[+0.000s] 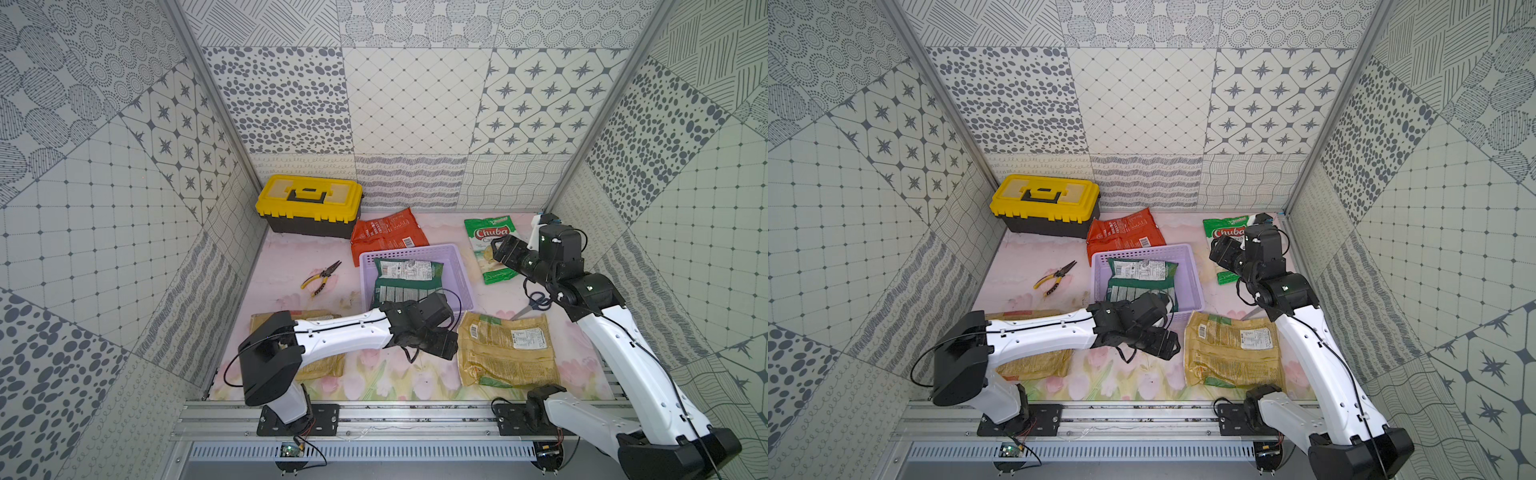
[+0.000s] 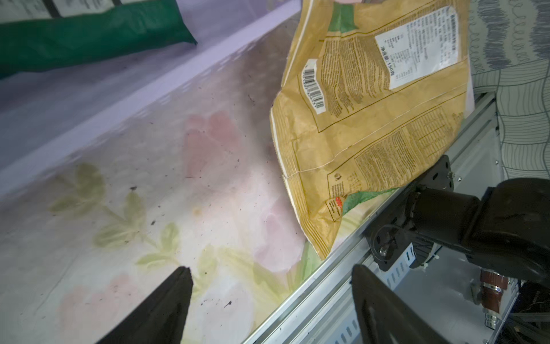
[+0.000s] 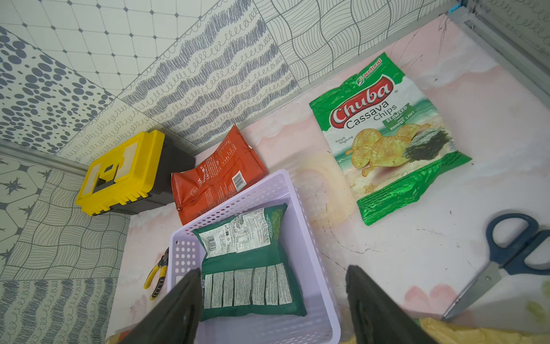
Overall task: Put the potato chips into the basket
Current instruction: Pick up the potato chip from the center of the board.
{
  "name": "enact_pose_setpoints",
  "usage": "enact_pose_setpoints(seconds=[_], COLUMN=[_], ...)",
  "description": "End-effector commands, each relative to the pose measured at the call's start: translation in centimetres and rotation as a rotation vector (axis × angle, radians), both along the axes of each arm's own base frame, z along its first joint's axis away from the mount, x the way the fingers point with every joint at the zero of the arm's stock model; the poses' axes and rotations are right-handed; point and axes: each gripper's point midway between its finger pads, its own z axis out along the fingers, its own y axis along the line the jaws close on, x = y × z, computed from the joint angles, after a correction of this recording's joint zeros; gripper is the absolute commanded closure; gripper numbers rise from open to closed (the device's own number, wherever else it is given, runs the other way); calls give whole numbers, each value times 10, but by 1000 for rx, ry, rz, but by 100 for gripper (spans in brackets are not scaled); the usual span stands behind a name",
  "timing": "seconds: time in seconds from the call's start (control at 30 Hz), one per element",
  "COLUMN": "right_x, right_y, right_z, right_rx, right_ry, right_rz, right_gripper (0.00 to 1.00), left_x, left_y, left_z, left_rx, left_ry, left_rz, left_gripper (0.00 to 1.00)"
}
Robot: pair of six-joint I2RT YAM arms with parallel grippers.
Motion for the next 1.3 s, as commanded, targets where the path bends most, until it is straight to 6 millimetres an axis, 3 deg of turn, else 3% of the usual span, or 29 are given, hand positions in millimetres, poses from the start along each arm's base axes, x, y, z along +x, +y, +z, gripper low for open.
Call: enact_pose_setpoints(seconds=[0.0, 0.17, 0.4, 0.63, 0.73, 0.9, 1.03, 1.2, 1.27], right_x=[-3, -8, 4, 6, 7, 2, -1, -2, -2], right_y=[-2, -14, -7, -2, -1, -7, -11, -11, -13], right_z=[11, 1, 16, 1, 1, 7, 9, 17, 21], right_rx=[5, -44, -32, 24, 26, 10, -1, 2, -9], right_ry=[-58, -61, -91, -77, -76, -102, -113, -132, -145], right_rz=[-2, -40, -12, -12, -9, -24, -34, -33, -38], right_gripper=[20, 18, 18, 18, 18, 18, 18, 18, 18], left_x=[-5, -15, -18, -20, -22, -24, -22, -18, -13], left_y=[-48, -79, -94, -105, -110, -116, -116, -115, -121], left_z=[-17, -33, -59, -67, -75, -77, -69, -47, -29], left_rx=[-68, -28, -11, -3, -7, -24, -52, -80, -127], left_ry=[104, 192, 282, 326, 375, 406, 387, 328, 280], left_rz=[-22, -131, -137, -169, -181, -194, -201, -207, -215], left_gripper=[12, 11, 10, 9, 14, 33, 61, 95, 100])
